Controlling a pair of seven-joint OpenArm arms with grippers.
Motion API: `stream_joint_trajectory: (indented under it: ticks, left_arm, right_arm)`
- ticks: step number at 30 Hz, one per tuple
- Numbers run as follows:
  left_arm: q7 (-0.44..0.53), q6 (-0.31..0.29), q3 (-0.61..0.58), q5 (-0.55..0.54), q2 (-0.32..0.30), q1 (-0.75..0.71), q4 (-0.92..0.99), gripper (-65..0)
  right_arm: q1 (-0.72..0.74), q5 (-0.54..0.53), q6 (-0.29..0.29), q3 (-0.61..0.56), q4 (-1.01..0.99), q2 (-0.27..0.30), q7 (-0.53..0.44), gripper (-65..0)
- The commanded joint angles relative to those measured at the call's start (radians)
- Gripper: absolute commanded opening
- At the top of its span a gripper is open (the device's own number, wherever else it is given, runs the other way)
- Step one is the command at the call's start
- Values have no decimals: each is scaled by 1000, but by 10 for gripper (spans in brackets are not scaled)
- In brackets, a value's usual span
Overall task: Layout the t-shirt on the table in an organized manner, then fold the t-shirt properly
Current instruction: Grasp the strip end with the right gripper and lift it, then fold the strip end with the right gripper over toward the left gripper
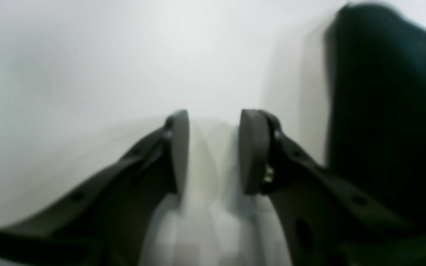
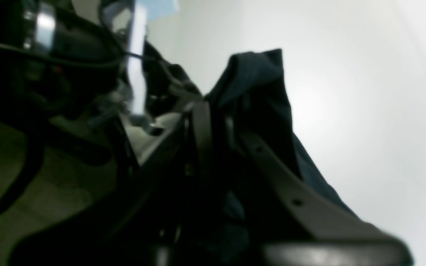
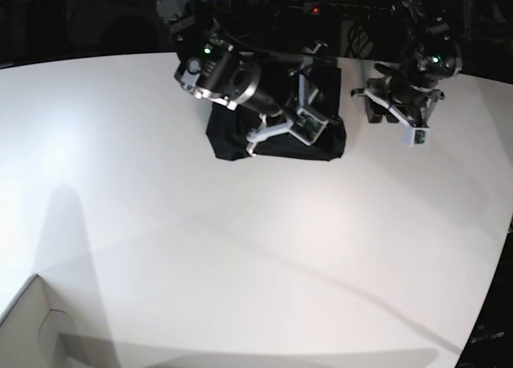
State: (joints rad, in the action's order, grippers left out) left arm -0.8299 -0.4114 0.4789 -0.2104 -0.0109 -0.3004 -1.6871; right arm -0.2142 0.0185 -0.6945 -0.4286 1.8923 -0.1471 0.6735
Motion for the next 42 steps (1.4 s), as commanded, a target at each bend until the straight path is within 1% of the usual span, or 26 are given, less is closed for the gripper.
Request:
stream_joint_trajectory:
  ticks: [1, 4, 8, 11, 15, 20, 25, 29, 31, 33, 37, 39, 42]
  left_arm:
    - [1, 1, 19, -10, -5, 8, -37, -424]
    - [-29, -1, 34, -10, -5, 10, -51, -424]
    - [-29, -1, 37, -10, -7, 0, -51, -424]
    - [-30, -1, 37, -11, -31, -16, -51, -424]
    - [-29, -1, 39, -11, -41, -26, -51, -424]
    - [-26, -1, 39, -11, -41, -41, -51, -424]
    - [-26, -1, 39, -11, -41, -44, -51, -424]
    - [-26, -1, 39, -11, -41, -44, -51, -424]
    - [-26, -1, 39, -11, -41, -43, -51, -424]
    - [-26, -1, 39, -11, -41, -41, -51, -424]
    - [-26, -1, 39, -11, -41, -41, -51, -424]
    - [-26, -1, 39, -11, -41, -41, -51, -424]
    - [-26, -1, 39, -11, -48, -43, -51, -424]
  right_arm:
    - [6, -25, -4, -8, 19, -10, -28, -650]
    - [20, -25, -4, -8, 13, -10, -28, -650]
    - [39, -24, -4, -3, -12, -10, -28, -650]
    - [66, -22, -4, -2, -47, -10, -28, -650]
    - [100, -22, -4, -2, -113, -10, -28, -650]
    - [154, -21, -4, 0, -165, -10, -27, -650]
    - [198, -21, -4, 37, -219, -10, -21, -650]
    - [203, -21, -4, 32, -247, -10, -19, -648]
    - [203, -21, -4, 32, -250, -10, -19, -594]
    - [200, -22, -4, 32, -241, -10, -19, -515]
    - [181, -24, -4, 38, -145, -10, -19, -381]
    - [152, -24, -4, 52, -75, -10, -19, -326]
    - [88, -24, -4, 122, 13, -10, -19, -280]
